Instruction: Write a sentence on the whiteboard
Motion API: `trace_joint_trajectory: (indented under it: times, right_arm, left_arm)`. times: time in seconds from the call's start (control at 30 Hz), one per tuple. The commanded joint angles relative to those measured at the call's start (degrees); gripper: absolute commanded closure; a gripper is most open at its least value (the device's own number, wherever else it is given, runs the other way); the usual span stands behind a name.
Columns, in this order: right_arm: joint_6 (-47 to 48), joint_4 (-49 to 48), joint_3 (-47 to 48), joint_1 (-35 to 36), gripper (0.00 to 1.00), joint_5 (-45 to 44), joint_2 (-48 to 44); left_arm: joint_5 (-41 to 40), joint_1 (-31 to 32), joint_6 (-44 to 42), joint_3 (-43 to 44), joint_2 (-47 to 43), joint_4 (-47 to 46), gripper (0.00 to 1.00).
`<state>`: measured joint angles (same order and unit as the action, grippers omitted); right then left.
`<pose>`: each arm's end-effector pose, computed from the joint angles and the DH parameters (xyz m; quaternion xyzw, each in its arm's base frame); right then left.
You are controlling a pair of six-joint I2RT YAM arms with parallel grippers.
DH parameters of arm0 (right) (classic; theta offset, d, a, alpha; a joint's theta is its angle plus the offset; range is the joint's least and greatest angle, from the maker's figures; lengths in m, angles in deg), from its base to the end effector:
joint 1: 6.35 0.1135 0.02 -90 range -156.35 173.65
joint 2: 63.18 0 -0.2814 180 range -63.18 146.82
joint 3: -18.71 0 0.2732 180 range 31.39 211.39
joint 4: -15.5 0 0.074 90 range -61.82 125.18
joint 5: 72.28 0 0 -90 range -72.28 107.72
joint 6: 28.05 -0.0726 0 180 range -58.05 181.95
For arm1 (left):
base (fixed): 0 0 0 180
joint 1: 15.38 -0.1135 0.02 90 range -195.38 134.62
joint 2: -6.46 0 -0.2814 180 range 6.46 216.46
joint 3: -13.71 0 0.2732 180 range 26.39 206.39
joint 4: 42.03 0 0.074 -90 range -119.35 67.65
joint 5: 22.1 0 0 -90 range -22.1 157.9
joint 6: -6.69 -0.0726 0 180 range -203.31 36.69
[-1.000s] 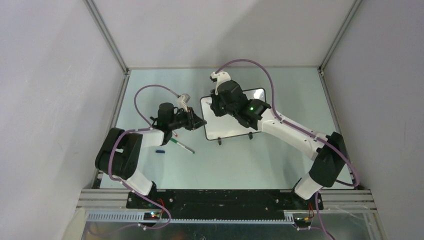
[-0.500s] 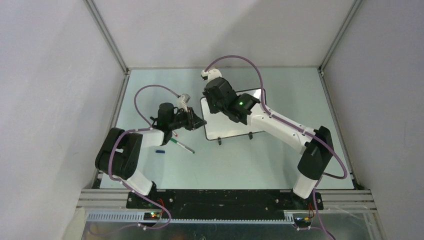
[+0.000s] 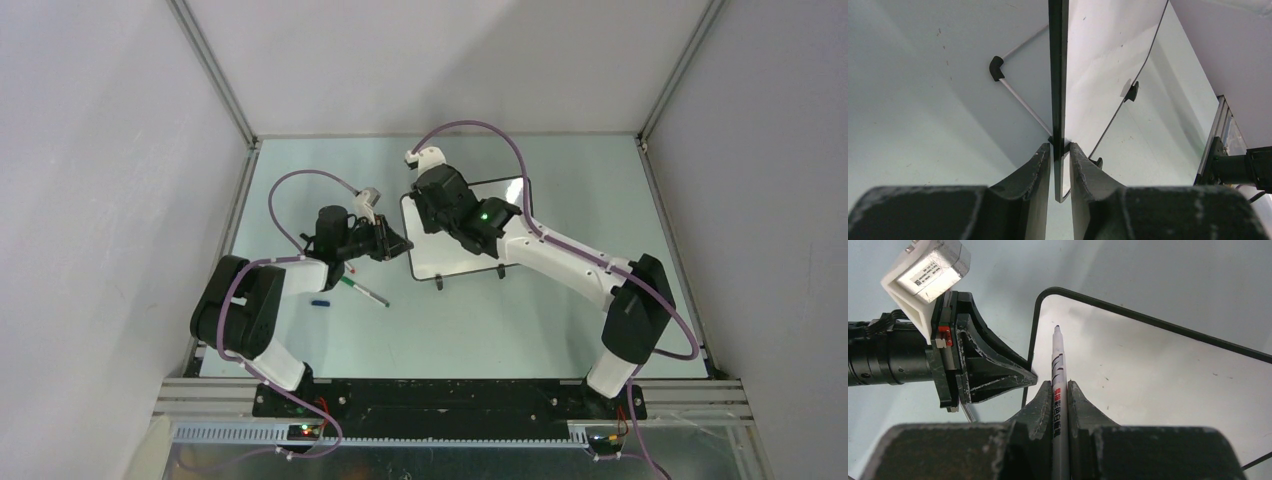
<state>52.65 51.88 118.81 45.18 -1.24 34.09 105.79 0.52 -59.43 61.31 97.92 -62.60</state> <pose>0.2968 0.3356 0.3273 -0.2404 0.8388 0.1110 0.4757 0.3193 -0.1373 0.1536 0.1231 0.8005 -0.4319 0.3968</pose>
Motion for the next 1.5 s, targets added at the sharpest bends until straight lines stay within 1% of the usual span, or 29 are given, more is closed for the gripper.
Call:
trace_joint_trajectory:
  times: [0.0, 1.13, 1.2, 1.37, 1.47]
  right_arm:
    - [0.6, -2.7, 1.7, 0.0, 1.00, 0.2, -1.1]
    - [0.6, -0.9, 5.1, -0.5, 1.00, -2.5, 3.1]
    - [0.6, -0.8, 5.1, -0.6, 1.00, -2.5, 3.1]
    - [0.5, -0.6, 5.2, -0.7, 1.00, -2.3, 3.4]
    - [0.6, -0.5, 5.2, -0.7, 1.00, -2.1, 3.5]
  left_arm:
    - [-0.6, 0.0, -1.8, -0.5, -1.0, 0.6, 0.75]
    - [-2.1, 1.7, -3.4, 0.6, -1.1, 3.1, 0.74]
    - [-1.9, 1.7, -3.4, 0.6, -1.0, 3.2, 0.75]
    - [-1.5, 1.7, -3.3, 0.9, -0.8, 3.5, 0.85]
    - [-1.7, 1.7, -3.4, 1.0, -0.9, 3.7, 0.87]
